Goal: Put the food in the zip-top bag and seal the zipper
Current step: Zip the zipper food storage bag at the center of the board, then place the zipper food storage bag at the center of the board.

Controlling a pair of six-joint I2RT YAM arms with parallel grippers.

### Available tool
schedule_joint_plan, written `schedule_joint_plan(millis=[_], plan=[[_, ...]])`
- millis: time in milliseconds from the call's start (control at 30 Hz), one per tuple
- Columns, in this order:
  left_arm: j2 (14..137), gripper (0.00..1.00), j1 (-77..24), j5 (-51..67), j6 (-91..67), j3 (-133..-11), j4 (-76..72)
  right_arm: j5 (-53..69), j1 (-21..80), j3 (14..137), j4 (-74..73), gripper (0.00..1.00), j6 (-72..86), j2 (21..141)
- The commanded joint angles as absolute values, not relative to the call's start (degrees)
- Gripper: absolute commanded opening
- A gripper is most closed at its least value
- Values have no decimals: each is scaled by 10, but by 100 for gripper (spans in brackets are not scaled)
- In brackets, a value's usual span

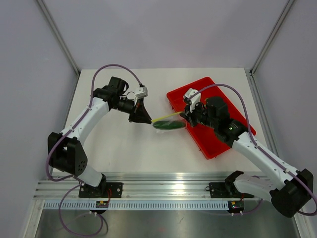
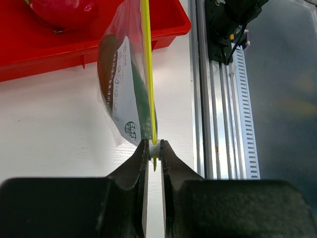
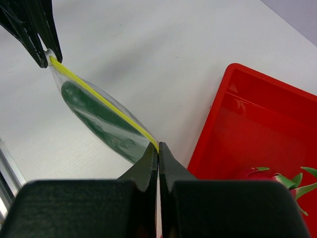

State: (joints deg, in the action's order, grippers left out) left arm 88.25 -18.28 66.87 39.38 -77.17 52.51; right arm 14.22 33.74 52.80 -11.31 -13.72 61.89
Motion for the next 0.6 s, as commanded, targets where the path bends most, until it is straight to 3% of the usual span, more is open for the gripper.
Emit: schedule_joint_plan(millis=[0, 233, 567], plan=[[868, 0, -156, 663, 397, -759, 543, 106, 325, 549, -64, 0, -137, 620], [884, 0, -134, 656, 387, -756, 534, 131, 325, 562, -38, 0, -127, 652], [899, 0, -67, 628, 341, -797, 514, 178, 326, 634, 90, 0, -116, 801]])
